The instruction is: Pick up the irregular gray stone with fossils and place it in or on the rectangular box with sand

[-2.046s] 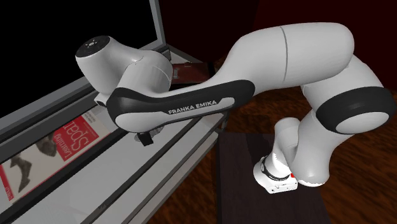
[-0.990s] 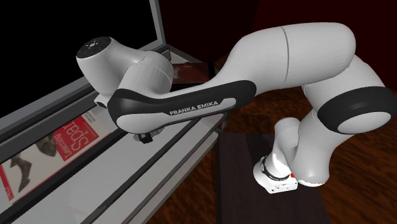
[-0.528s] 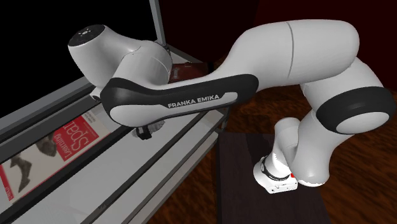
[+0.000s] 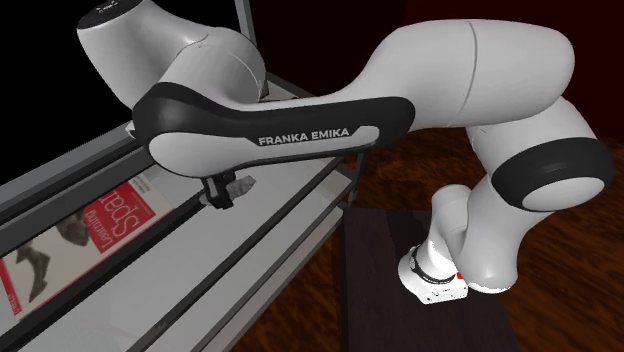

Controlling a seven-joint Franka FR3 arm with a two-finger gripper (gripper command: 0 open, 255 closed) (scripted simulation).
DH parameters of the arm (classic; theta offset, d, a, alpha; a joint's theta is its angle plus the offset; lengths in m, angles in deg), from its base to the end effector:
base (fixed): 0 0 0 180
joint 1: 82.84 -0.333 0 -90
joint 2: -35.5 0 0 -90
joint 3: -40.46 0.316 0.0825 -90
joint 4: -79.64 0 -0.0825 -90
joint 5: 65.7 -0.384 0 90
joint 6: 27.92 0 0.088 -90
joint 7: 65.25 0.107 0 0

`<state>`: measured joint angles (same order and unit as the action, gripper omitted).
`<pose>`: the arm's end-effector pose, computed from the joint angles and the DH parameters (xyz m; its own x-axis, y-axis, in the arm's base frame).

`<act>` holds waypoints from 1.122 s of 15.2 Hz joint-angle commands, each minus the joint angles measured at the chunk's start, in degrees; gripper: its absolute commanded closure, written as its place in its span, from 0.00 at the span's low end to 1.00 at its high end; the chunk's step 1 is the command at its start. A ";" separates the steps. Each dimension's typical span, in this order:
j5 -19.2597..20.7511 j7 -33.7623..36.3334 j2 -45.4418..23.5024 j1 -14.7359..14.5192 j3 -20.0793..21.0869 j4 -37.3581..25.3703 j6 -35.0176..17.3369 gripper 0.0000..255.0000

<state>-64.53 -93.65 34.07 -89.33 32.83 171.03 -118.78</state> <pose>0.5620 -0.0124 0.6006 0.8879 0.4581 -0.0412 0.4587 -0.8886 0.0047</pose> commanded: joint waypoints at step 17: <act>1.21 -12.97 3.96 6.42 -6.41 -1.14 4.69 1.00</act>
<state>-63.43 -105.26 37.79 -83.52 27.07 169.72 -114.13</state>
